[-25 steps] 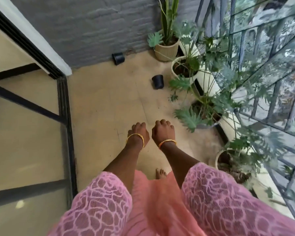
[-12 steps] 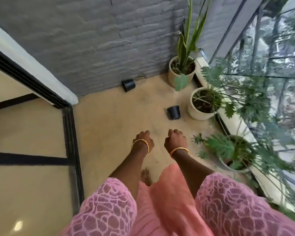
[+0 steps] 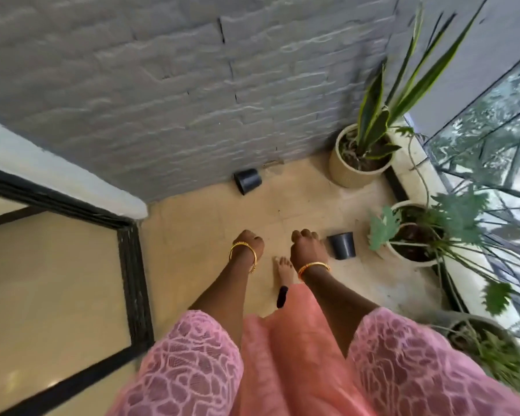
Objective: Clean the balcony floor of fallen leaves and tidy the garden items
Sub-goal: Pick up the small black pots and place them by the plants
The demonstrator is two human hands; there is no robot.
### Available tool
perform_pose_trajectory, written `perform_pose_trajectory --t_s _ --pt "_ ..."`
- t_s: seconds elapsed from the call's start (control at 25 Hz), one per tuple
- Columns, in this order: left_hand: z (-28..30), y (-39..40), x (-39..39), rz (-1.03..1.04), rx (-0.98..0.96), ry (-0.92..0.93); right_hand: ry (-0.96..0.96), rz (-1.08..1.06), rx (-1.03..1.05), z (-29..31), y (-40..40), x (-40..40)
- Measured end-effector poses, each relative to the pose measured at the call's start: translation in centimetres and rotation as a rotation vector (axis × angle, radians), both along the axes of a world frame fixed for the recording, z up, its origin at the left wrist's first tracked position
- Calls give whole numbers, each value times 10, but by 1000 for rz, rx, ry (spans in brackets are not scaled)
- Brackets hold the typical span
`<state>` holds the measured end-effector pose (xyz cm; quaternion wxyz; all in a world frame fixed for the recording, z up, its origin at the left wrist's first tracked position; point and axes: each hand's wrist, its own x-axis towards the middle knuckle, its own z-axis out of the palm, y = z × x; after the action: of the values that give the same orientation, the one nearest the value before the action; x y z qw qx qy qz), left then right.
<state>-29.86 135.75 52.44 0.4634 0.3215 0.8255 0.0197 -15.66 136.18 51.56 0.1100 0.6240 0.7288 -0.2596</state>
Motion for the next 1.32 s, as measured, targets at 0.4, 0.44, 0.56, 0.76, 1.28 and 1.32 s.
perform_pose_trajectory --t_s 0.4,0.44,0.56,0.76,1.28,1.32 --pt "-127 188 -119 -176 -94 44 51 -75 -35 -120 205 -96" --pt "-160 201 -127 -154 -97 34 76 -93 -53 -149 219 -109" --pt "-276 236 -152 -63 -117 -37 186 -177 -126 -259 250 -150" --pt "-419 270 -172 59 -21 -136 238 -232 -114 -429 265 -194" --pt "-481 294 -195 -68 19 -135 245 -513 -53 -503 282 -220" --pt "-476 293 -191 -120 -7 -69 241 -550 -74 -494 276 -214"
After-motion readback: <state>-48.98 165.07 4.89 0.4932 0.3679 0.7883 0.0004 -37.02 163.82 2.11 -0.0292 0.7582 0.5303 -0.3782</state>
